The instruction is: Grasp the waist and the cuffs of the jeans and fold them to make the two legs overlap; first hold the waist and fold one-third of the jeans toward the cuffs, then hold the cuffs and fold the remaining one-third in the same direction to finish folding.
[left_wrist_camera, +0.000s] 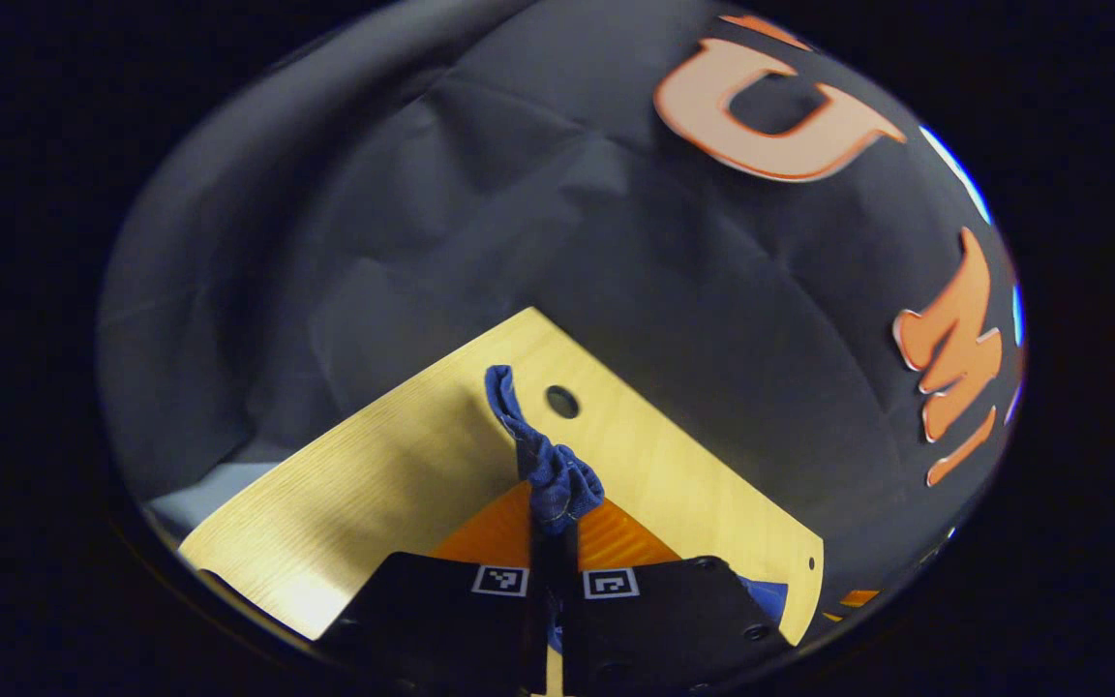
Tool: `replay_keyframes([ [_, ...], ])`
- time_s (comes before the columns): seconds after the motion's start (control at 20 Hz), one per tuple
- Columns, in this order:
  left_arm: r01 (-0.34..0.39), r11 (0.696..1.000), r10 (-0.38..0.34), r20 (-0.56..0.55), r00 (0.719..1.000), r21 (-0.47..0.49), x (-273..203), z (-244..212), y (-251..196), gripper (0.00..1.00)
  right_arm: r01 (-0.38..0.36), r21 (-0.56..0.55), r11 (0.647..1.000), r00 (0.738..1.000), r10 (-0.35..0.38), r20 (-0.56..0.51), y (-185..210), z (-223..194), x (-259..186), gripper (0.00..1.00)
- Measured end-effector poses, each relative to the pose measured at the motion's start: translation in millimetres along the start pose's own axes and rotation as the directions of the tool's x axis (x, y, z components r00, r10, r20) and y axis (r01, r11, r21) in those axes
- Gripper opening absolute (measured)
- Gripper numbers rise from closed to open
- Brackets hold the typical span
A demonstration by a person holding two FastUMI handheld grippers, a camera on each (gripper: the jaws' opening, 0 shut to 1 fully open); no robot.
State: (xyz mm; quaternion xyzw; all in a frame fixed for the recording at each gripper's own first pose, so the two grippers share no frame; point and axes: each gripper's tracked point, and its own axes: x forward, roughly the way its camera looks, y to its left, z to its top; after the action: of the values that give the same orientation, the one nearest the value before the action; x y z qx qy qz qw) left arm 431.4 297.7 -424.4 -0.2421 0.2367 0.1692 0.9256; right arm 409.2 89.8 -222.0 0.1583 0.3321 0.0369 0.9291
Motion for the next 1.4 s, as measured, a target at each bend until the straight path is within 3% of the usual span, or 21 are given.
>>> replay_keyframes([
  [0.25,0.103,0.982,-0.113,0.051,0.992,0.16,-36,16,-105,0.06,-0.003,-0.028,1.0,0.996,0.006,0.094,-11,34,-30,0.98],
  [0.5,0.193,0.935,-0.218,0.052,0.975,0.298,-71,9,-198,0.06,0.02,-0.045,0.999,0.992,-0.014,0.124,-37,52,-51,0.98],
  [0.75,0.331,0.861,-0.329,-0.074,0.942,0.387,-71,-70,-323,0.06,0.001,-0.004,1.0,0.991,0.0,0.137,-68,56,-79,0.98],
  [0.85,0.367,0.843,-0.34,-0.138,0.93,0.393,-62,-109,-352,0.06,0.006,0.02,1.0,0.99,-0.009,0.139,-83,54,-87,0.98],
  [1.05,0.372,0.809,-0.297,-0.229,0.927,0.456,-43,-197,-387,0.07,0.045,0.054,0.998,0.991,-0.052,0.123,-120,44,-97,0.97],
  [1.25,0.356,0.73,-0.201,-0.315,0.928,0.583,-24,-291,-395,0.06,0.069,0.066,0.995,0.992,-0.075,0.098,-141,31,-98,0.97],
  [1.4,0.304,0.675,-0.109,-0.317,0.942,0.672,-23,-342,-384,0.06,0.084,0.048,0.995,0.992,-0.088,0.091,-150,27,-98,0.97],
])
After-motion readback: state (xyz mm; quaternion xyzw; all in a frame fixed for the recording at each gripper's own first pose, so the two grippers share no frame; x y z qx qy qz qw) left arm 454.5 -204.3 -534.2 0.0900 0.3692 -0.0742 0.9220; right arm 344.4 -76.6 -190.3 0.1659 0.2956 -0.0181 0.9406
